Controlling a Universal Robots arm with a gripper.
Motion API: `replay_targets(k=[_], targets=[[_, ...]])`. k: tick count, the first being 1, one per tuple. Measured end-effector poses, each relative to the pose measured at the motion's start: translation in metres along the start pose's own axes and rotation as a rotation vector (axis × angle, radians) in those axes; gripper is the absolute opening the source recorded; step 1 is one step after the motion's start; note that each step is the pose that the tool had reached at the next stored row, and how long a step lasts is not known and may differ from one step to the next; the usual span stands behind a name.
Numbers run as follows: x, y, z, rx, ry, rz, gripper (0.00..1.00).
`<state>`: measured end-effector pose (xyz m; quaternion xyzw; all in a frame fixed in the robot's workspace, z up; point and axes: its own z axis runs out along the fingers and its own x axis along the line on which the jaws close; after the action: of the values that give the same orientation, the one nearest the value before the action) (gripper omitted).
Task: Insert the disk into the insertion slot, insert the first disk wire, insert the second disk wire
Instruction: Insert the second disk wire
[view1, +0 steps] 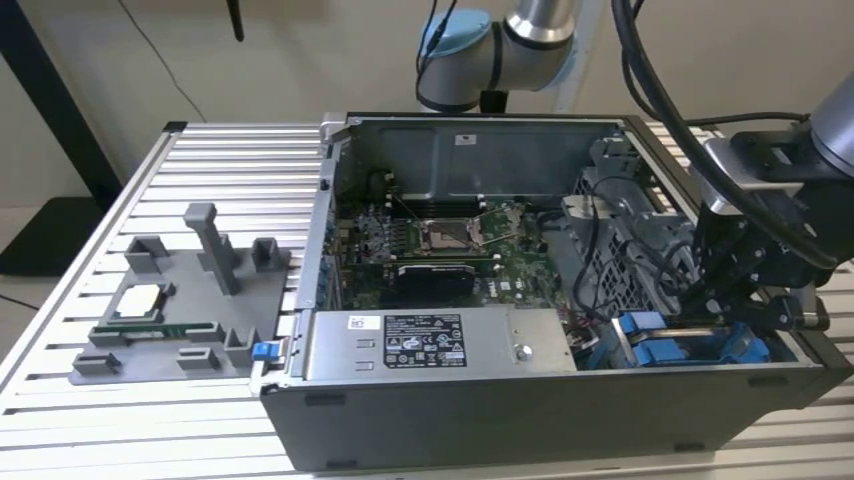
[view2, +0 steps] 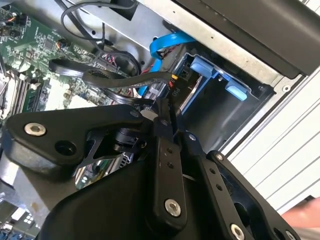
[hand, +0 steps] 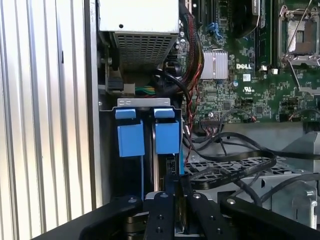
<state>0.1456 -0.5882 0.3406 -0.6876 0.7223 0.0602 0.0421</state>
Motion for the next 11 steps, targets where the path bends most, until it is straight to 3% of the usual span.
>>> replay_targets(k=[11], targets=[[0.0008, 0.0000, 0.0053, 0.0028, 0.0006, 0.000, 0.00]])
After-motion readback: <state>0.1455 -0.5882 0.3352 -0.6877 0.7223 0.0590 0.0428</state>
